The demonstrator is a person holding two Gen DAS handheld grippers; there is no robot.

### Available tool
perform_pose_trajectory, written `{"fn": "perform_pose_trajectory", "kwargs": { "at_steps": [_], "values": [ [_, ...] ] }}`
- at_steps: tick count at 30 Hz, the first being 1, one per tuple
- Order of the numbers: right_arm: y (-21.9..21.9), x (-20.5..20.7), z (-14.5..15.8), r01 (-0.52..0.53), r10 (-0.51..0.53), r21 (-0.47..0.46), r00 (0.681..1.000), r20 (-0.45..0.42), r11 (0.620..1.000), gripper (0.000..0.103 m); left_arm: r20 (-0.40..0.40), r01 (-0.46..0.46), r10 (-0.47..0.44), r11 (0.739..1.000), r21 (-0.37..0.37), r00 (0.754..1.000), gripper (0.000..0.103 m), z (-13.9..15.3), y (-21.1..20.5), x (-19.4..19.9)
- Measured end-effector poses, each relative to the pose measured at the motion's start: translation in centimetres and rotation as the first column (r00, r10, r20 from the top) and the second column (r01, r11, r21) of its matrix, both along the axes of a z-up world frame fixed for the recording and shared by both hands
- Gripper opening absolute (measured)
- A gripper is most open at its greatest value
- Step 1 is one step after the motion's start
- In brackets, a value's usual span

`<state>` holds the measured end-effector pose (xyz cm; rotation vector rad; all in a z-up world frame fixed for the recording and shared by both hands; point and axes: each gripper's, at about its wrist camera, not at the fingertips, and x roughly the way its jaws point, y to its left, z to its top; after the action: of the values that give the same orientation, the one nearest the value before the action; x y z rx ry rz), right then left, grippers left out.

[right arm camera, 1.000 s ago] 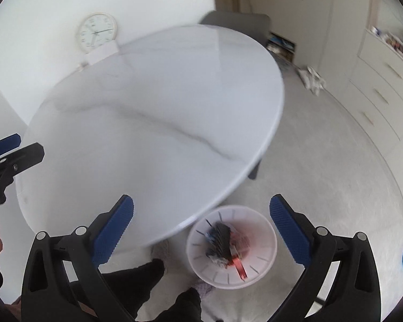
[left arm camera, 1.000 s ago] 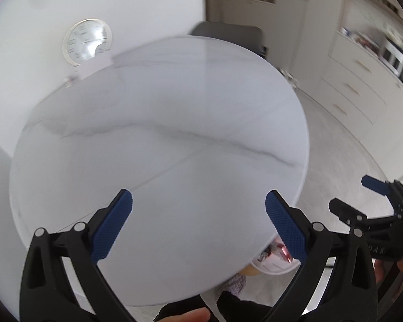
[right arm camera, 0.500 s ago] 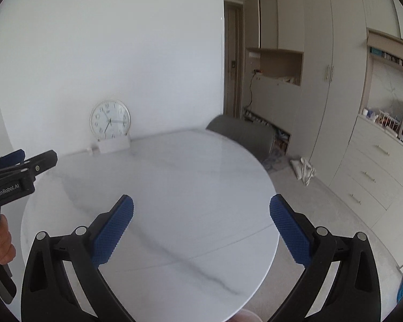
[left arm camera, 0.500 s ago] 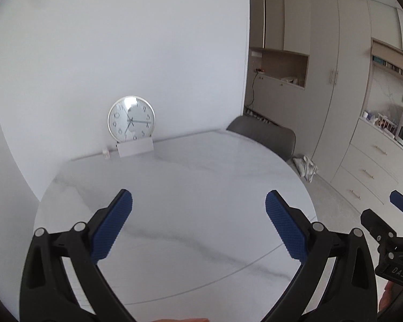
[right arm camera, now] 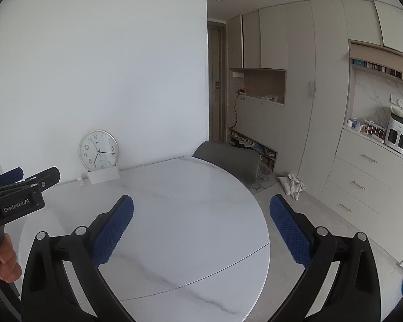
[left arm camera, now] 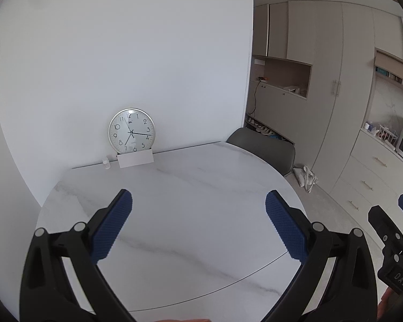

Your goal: Collect trash

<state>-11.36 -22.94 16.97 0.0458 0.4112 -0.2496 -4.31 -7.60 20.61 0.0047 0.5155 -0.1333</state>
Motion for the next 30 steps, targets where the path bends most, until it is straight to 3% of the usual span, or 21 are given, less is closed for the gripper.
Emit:
{"fn": "perform_pose_trajectory", "kwargs": {
  "at_steps": [30],
  "values": [
    [0.0, -0.9, -0.8, 0.009, -0.009, 0.03, 1.0, -0.005, 0.999, 0.101, -0.023, 0.046, -0.046, 0.999, 0.008, 0.999, 0.095, -1.0, -1.2, -1.0]
  ]
}}
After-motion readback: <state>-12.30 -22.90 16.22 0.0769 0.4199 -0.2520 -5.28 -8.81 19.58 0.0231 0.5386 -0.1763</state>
